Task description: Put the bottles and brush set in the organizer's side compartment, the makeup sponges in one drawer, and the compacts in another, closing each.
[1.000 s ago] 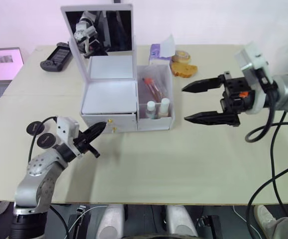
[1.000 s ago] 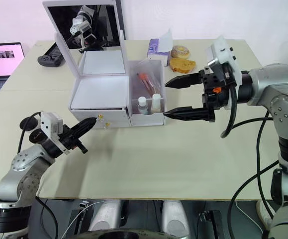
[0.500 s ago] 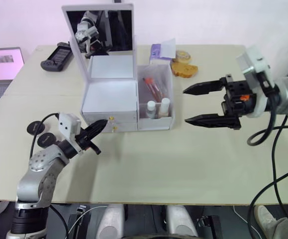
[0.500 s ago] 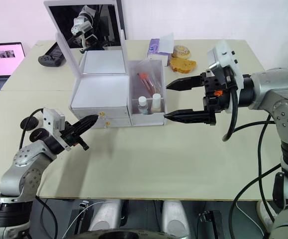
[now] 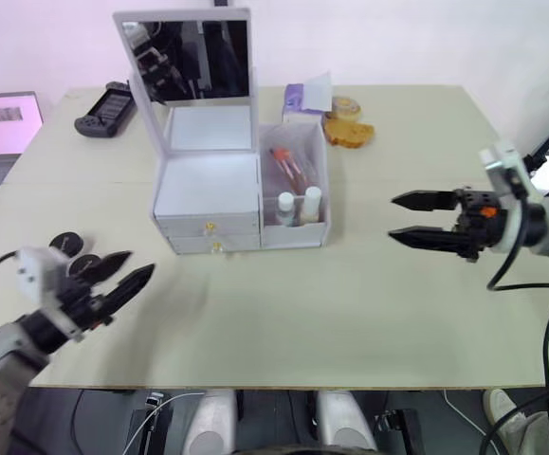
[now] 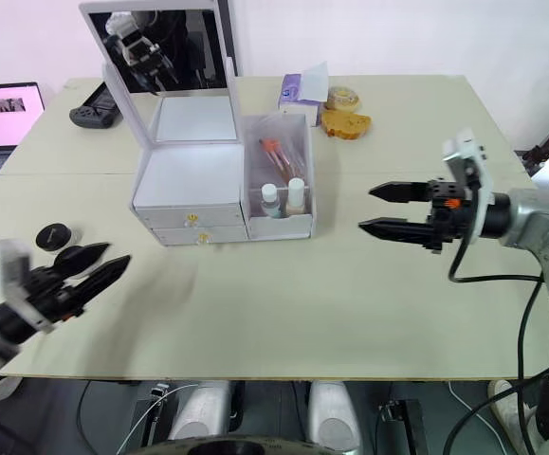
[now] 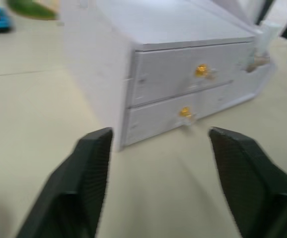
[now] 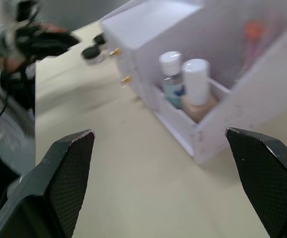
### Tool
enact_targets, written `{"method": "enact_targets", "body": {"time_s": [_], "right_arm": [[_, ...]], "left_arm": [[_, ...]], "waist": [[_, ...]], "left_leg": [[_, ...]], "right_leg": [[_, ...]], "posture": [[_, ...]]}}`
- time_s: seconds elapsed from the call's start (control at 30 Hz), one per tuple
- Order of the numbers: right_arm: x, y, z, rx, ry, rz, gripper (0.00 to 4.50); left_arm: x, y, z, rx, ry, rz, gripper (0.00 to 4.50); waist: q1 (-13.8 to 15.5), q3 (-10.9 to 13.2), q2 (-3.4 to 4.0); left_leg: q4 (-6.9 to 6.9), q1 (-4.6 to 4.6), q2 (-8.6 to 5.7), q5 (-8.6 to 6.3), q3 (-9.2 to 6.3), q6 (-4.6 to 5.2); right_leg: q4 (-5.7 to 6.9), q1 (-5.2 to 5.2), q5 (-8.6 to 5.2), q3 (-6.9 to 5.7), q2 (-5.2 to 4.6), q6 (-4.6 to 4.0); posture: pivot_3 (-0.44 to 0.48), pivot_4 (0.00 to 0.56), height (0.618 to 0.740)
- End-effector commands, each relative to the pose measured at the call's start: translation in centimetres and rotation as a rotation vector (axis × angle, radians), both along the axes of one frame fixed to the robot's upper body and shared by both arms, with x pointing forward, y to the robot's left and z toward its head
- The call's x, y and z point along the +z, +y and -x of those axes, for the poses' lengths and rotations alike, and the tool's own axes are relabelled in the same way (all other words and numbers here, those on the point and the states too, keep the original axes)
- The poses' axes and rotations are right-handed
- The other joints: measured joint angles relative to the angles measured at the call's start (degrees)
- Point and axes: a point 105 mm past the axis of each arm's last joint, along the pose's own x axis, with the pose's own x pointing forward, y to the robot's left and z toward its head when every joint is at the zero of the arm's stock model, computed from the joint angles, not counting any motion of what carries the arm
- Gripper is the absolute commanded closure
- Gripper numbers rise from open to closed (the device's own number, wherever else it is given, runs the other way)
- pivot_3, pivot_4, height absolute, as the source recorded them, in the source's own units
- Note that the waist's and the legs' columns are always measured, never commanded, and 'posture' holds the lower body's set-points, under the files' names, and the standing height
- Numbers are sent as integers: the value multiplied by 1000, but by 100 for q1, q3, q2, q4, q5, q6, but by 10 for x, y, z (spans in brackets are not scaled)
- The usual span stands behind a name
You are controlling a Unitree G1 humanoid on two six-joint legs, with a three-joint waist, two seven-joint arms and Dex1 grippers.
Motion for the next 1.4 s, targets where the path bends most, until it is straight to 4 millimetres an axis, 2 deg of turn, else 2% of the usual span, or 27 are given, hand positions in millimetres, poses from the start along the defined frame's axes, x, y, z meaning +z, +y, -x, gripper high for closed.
{"method": "enact_targets", "body": {"time_s": [0.03, 0.2, 0.27, 0.4, 0.57, 0.67, 0.8, 0.9, 0.97, 1.1, 1.2, 1.4], "right_arm": [[-4, -41, 0, -158, -28, -8, 0], [-32, -99, -4, -383, -39, -2, 0], [-41, -120, -5, -469, -56, 28, 0], [-54, -138, 2, -526, -51, 47, 0], [-52, -148, 2, -577, -82, 50, 0], [-52, -149, 1, -582, -88, 52, 0], [-52, -140, -4, -546, -83, 33, 0], [-44, -126, -12, -500, -108, 3, 0], [-39, -108, -17, -446, -122, -18, 0], [-22, -56, -20, -261, -144, -25, 0], [-3, -3, -15, -44, -137, -46, 0], [32, 61, -1, 245, -170, 7, 0]], "left_arm": [[0, 51, 27, 185, -23, -65, 63], [-13, 151, 66, 537, -7, -66, 63], [-14, 172, 75, 584, 9, -109, 63], [-5, 177, 66, 553, -10, -133, 63], [-5, 182, 62, 546, -21, -141, 63], [-4, 182, 59, 543, -27, -148, 63], [-9, 173, 56, 490, -12, -154, 63], [-6, 166, 53, 486, -35, -159, 63], [-3, 152, 51, 452, -46, -164, 63], [2, 119, 47, 400, -75, -152, 63], [-1, 91, 47, 366, -77, -168, 63], [-22, 74, 56, 405, -60, -170, 63]], "waist": [[-6, 0, 0], [-23, -1, 0], [-49, -3, -6], [-43, -3, -3], [-67, -4, 0], [-108, -4, 0], [-177, -4, 0], [-194, -4, 0], [-209, -4, -1], [-177, -3, 1], [-164, -2, 0], [-153, 0, -5]], "left_leg": [[-1, 0, 0, -1, 2, 1], [1, 11, 0, -1, 7, 1], [0, 20, 0, -2, 7, 0], [-6, 15, 0, -3, 16, -2], [-13, 18, 0, -3, 15, -2], [-16, 26, 0, -2, 15, -2], [-16, 32, 0, -2, 15, -2], [-19, 37, 0, -3, 14, -2], [-20, 42, 0, -2, 15, -2], [-20, 43, 1, -2, 15, -2], [-16, 43, 1, -2, 14, -2], [-16, 40, 1, -3, 13, -2]], "right_leg": [[-4, 1, 0, 0, 0, 0], [3, 1, 0, 0, -3, -2], [2, 8, -2, 0, -3, -2], [-14, 10, -1, 2, -11, -3], [-10, 9, 0, 2, -9, -1], [-5, 12, 0, 2, -8, -1], [-2, 18, 0, 2, -8, -1], [1, 19, -1, 3, -8, -1], [2, 21, -1, 6, -8, -1], [3, 23, -2, 10, -8, 2], [4, 26, -1, 10, -8, 2], [0, 23, -3, 9, -8, 1]], "posture": [[0, 150, 740], [0, 150, 740], [0, 150, 740], [0, 150, 740], [0, 150, 740], [0, 150, 740], [0, 150, 740], [0, 150, 740], [0, 150, 740], [0, 150, 740], [0, 150, 740], [0, 150, 740]]}}
